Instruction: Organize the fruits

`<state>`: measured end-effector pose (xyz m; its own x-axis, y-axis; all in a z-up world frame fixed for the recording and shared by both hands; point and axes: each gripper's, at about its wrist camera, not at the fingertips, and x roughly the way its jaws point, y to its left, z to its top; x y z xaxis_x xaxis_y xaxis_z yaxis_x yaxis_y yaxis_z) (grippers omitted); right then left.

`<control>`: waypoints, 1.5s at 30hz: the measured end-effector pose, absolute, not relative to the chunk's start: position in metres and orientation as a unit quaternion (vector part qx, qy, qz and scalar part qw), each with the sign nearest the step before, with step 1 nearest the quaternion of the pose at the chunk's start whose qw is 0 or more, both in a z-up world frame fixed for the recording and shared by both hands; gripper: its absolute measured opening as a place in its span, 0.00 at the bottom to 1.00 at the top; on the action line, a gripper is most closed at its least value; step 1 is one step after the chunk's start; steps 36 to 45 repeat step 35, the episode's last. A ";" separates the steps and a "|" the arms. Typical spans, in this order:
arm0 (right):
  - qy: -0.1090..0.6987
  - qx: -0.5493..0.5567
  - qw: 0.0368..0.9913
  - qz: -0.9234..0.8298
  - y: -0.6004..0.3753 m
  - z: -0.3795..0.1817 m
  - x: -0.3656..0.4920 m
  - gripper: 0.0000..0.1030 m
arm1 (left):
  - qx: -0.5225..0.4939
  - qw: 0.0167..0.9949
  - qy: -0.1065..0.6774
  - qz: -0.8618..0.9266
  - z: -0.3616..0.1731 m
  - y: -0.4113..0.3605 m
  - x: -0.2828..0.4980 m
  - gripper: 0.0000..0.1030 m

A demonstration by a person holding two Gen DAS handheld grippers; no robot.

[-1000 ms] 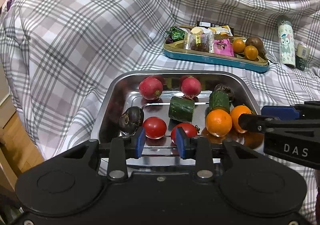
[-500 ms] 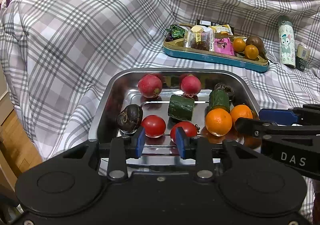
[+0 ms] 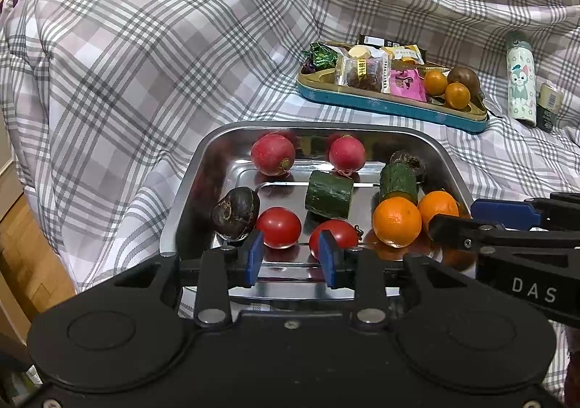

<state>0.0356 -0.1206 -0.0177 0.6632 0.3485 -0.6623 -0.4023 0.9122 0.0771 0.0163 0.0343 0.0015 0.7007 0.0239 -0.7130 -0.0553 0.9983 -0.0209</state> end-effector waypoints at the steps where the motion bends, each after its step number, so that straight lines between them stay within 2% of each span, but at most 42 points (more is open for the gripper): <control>1: 0.355 -0.038 0.911 0.206 -0.121 -0.018 0.036 0.44 | -0.021 0.922 0.387 0.022 0.001 0.034 0.016 0.41; 45: 0.357 -0.037 0.911 0.205 -0.121 -0.019 0.036 0.44 | -0.017 0.924 0.382 0.016 0.002 0.034 0.015 0.41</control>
